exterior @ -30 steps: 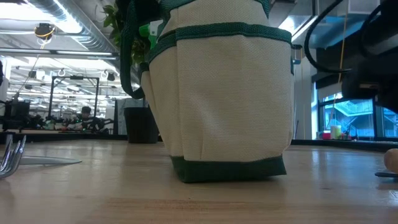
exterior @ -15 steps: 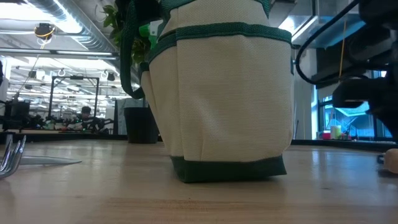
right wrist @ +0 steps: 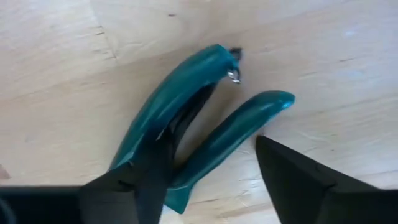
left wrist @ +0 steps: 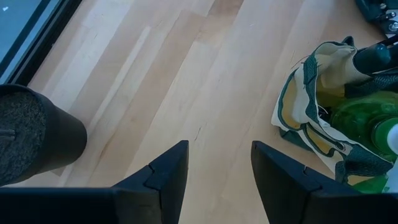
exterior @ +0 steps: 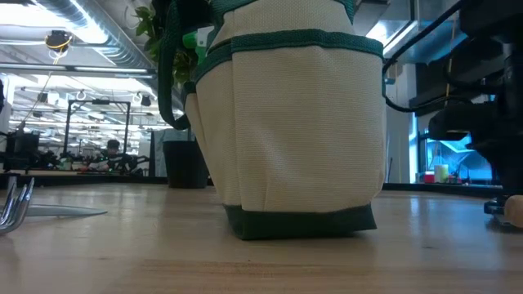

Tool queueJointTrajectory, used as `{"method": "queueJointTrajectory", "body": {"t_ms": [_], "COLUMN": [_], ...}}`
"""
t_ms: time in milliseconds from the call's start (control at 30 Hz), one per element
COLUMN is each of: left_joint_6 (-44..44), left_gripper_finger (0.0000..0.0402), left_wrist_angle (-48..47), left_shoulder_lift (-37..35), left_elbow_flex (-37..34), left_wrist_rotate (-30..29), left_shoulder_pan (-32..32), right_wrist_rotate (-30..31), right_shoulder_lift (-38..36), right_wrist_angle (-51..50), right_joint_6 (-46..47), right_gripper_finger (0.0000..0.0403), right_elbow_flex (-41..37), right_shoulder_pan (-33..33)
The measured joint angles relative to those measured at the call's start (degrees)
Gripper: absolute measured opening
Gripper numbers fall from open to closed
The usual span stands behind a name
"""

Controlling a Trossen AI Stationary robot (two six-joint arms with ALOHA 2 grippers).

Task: Pick & Place Garden tools in Gardening bag
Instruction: Put the green shear scissors into the brown gardening bag, then put the brown hand rake into the brown gardening bag

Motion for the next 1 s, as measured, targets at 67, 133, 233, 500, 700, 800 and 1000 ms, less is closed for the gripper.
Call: {"method": "queueJointTrajectory", "body": {"t_ms": [67, 133, 233, 500, 700, 800, 1000], "left_joint_6": [-0.02, 0.0, -0.02, 0.0, 0.15, 2.6, 3.46], "left_gripper_finger": [0.0169, 0.0169, 0.0169, 0.0169, 0.0169, 0.0169, 0.0169], "left_wrist_angle": [0.02, 0.02, 0.02, 0.04, 0.06, -0.51, -6.96], "left_shoulder_lift": [0.0, 0.0, 0.01, 0.02, 0.02, 0.02, -1.14], "left_elbow_flex": [0.0, 0.0, 0.0, 0.0, 0.0, 0.0, 0.0], "left_wrist_rotate": [0.0, 0.02, 0.02, -0.15, -0.55, -0.57, 0.49], "left_shoulder_pan": [0.0, 0.0, 0.0, 0.0, 0.28, 0.85, 2.59], "right_wrist_rotate": [-0.54, -0.15, 2.74, 1.07, 0.31, 0.18, 6.11], "right_shoulder_lift": [0.02, 0.23, 0.26, 0.17, 0.14, -0.71, -5.87], "right_wrist_angle": [0.3, -0.32, -0.56, -1.91, -3.55, -3.35, -2.38], "right_joint_6": [-0.92, -2.55, -5.44, -8.6, -8.63, -9.12, -14.39], "right_gripper_finger": [0.026, 0.0278, 0.0297, 0.0307, 0.0307, 0.0307, 0.0308], "right_elbow_flex": [0.37, 1.32, 3.3, 6.34, 6.71, 6.71, 6.75], "right_shoulder_pan": [-0.41, -0.64, -0.62, -0.7, -0.72, -0.99, -2.68]}}
